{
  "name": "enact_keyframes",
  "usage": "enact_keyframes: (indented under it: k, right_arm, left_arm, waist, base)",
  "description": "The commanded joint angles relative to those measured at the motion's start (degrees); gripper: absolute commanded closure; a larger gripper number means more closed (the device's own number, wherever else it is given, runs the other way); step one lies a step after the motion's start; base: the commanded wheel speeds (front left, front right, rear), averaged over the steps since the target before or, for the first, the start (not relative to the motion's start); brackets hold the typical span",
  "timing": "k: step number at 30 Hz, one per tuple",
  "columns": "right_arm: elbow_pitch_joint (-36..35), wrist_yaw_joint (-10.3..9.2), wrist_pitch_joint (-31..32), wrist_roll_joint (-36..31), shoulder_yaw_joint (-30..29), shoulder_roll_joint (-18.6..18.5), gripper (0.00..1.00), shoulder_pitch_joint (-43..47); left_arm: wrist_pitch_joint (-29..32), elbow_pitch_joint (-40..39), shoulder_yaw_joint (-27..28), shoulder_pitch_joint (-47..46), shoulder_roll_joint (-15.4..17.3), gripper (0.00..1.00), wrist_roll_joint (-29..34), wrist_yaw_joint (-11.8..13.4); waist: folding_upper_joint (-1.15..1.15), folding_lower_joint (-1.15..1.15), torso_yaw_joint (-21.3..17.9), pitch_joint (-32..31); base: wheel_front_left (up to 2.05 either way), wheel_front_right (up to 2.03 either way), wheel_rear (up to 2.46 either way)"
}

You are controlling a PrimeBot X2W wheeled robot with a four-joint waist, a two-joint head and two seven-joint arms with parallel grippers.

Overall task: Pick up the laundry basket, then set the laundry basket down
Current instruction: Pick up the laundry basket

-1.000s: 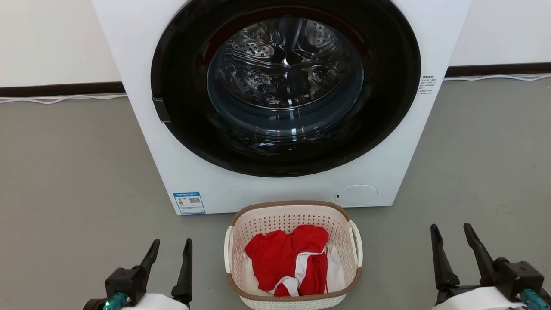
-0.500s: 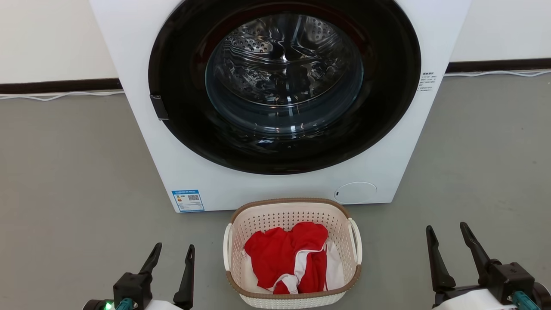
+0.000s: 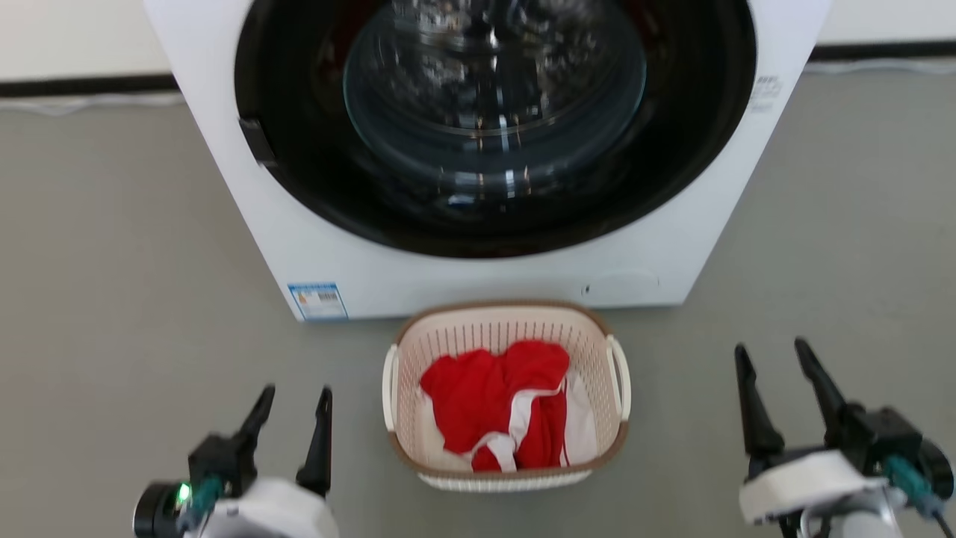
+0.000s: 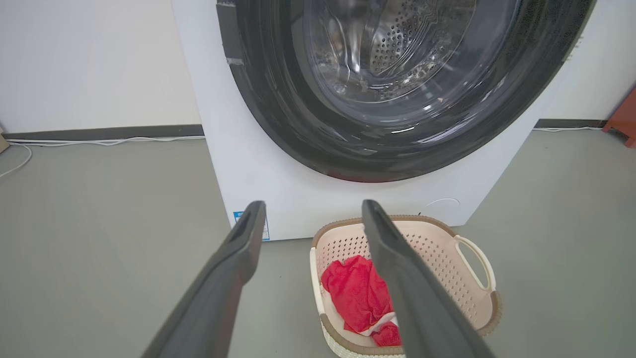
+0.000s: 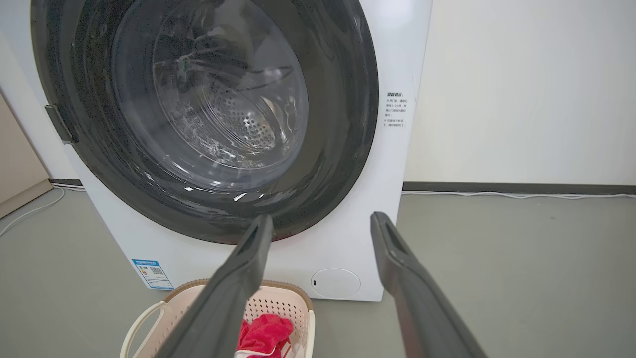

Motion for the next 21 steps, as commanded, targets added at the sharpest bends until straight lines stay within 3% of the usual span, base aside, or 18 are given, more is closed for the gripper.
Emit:
enact_keyframes:
  k: [1,21]
  right_arm:
    - [-0.5,0.41,-0.8,-0.5,0.7,-0.4,0.00,-2.8]
    - [17.8,0.41,-0.8,-4.7,-1.3,-1.1,0.00,-25.0]
  left_arm:
    - [-0.5,-0.8,1.9,-3.5,0.1,0.00,-0.3,-0.1]
    - [-0.5,20.5,-0.4,-29.3,-0.3,0.00,-2.3,2.2]
  waist:
    - [0.00,0.00,0.0,2.7]
    - [0.00,0.00,-0.1,23.5]
  base:
    - [0.00,0.00,0.00]
    - [0.00,0.00,0.00]
